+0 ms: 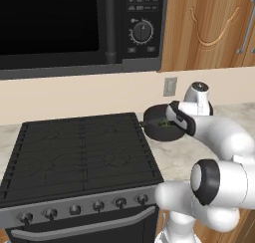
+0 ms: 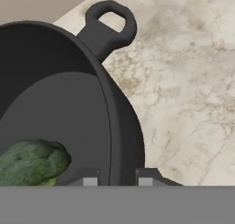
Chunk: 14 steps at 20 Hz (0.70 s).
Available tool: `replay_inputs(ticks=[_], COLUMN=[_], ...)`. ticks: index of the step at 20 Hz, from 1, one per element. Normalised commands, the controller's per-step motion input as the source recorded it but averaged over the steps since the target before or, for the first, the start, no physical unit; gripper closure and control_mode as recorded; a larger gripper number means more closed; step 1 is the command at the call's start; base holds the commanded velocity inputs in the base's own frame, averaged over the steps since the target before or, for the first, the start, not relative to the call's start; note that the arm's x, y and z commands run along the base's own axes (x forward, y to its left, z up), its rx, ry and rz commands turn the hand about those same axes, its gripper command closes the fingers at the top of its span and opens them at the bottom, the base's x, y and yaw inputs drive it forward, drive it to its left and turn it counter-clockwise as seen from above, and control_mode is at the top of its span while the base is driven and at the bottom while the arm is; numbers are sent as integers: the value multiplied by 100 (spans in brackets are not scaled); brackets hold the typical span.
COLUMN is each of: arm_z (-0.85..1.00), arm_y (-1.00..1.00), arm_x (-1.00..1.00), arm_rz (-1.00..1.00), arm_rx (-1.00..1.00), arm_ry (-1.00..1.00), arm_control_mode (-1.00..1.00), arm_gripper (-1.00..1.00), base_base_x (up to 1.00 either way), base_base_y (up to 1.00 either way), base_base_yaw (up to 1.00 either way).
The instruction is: Turn on the sink faucet. Then move the broccoli from the counter to the sink. Turn off the sink. Move the vegetable from the sink to the pot next to the stove. Finally move the pot to the rear right burner.
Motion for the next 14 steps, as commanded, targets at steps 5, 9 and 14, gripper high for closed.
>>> replay_inputs(ticks=[5, 9, 14], arm_z=[1, 0, 0], arm_y=[72, 67, 68], arm_x=[0, 0, 9], arm_rz=[0, 0, 0], arm_rx=[0, 0, 0], arm_ry=[0, 0, 0], arm_control_mode=[-100, -100, -100], arm_gripper=[100, 100, 100], base_base_x=[0, 0, 0], base_base_y=[0, 0, 0], base_base_yaw=[0, 0, 0])
